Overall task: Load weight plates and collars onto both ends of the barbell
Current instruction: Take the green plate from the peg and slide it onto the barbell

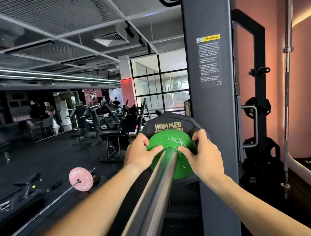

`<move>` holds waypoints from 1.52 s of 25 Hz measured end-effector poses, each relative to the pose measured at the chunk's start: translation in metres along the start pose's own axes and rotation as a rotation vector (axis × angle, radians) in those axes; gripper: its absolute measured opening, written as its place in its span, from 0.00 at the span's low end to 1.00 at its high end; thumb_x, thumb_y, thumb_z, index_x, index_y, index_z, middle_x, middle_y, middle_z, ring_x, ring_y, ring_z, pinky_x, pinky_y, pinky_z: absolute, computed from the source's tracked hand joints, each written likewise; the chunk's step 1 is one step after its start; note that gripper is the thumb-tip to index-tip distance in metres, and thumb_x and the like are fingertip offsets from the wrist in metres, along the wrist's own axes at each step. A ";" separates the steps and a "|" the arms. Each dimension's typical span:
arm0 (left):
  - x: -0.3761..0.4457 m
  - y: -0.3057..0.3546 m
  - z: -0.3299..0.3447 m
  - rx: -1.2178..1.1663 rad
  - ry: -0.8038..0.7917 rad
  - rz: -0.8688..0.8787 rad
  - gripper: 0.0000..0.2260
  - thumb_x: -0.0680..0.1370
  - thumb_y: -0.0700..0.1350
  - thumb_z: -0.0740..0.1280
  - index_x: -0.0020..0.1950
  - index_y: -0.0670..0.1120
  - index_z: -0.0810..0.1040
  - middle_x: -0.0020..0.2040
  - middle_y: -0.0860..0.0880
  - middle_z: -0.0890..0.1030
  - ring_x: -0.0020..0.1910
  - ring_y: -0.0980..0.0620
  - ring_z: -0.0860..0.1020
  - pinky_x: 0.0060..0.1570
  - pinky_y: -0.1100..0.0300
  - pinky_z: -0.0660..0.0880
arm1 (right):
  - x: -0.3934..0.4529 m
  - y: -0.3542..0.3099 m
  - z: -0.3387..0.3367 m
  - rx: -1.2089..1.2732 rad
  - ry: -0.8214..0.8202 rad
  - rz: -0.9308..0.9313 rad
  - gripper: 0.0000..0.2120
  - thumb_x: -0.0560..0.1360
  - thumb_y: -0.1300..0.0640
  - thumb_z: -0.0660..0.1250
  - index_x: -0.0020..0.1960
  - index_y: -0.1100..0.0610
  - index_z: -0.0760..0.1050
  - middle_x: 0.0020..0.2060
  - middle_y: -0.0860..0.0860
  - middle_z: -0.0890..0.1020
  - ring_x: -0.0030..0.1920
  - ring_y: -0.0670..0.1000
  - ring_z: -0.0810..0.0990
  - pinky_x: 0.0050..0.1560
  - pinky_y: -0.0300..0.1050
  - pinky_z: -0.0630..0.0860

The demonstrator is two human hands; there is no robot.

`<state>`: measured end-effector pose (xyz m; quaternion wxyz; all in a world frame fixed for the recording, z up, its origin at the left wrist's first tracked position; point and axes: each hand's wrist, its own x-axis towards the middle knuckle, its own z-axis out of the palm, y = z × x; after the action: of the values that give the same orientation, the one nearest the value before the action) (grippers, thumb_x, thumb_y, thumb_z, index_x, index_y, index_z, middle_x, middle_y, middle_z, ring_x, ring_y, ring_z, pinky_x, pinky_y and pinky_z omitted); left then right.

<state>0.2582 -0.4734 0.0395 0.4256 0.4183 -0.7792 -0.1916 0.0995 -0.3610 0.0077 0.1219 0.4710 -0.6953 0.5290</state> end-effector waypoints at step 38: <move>-0.280 0.236 -0.046 -0.370 -0.551 0.116 0.07 0.77 0.49 0.73 0.52 0.48 0.84 0.50 0.50 0.84 0.49 0.53 0.81 0.41 0.58 0.81 | -0.192 -0.014 -0.369 -0.148 -0.155 0.166 0.05 0.74 0.46 0.73 0.48 0.45 0.82 0.43 0.47 0.85 0.47 0.50 0.83 0.49 0.40 0.76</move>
<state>0.2611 -0.1065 0.0796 0.2779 0.2214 -0.8395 -0.4111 0.0904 0.0540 0.0402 0.0581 0.4408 -0.7765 0.4464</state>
